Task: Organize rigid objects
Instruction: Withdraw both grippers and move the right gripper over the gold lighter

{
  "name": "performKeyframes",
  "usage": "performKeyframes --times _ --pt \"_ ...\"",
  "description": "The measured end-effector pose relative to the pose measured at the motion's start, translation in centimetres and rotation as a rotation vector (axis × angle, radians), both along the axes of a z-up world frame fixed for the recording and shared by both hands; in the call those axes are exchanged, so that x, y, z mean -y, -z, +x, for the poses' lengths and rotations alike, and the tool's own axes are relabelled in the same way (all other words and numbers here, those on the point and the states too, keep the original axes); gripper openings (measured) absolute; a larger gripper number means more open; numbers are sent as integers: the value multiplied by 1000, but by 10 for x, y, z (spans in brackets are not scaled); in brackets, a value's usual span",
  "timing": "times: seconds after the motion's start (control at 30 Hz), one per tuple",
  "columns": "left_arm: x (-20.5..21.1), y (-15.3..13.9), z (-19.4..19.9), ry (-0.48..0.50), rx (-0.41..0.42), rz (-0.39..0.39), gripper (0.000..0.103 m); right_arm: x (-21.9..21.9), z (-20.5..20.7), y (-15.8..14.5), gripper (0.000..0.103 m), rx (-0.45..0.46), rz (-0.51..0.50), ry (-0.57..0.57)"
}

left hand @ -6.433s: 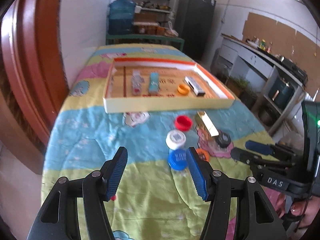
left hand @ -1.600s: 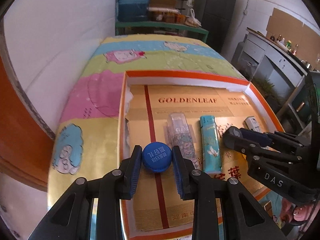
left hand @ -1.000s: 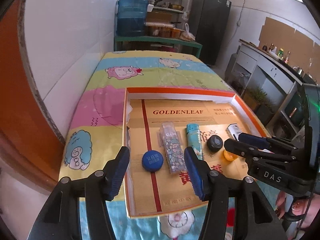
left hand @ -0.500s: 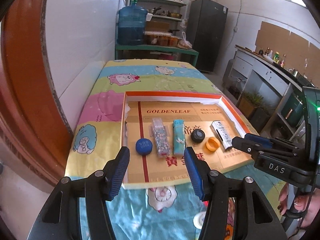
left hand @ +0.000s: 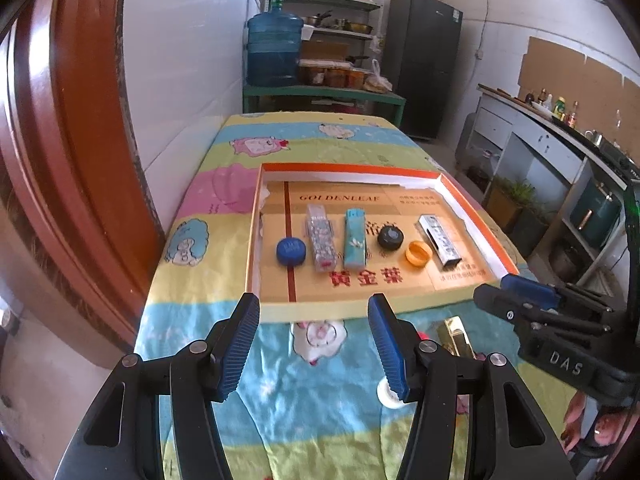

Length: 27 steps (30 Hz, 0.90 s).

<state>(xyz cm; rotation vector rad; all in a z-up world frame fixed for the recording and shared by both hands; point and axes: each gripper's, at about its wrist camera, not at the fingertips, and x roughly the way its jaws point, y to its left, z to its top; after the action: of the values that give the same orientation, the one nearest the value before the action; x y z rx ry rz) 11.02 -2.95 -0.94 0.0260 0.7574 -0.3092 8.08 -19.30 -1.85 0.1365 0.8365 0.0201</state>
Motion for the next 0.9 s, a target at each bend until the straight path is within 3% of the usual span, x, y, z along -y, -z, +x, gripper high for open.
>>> performKeyframes --times 0.53,0.9 --pt "4 6 -29 9 4 17 58 2 -26 16 40 -38 12 20" --pt "12 28 -30 40 -52 9 58 1 -25 33 40 -76 22 20"
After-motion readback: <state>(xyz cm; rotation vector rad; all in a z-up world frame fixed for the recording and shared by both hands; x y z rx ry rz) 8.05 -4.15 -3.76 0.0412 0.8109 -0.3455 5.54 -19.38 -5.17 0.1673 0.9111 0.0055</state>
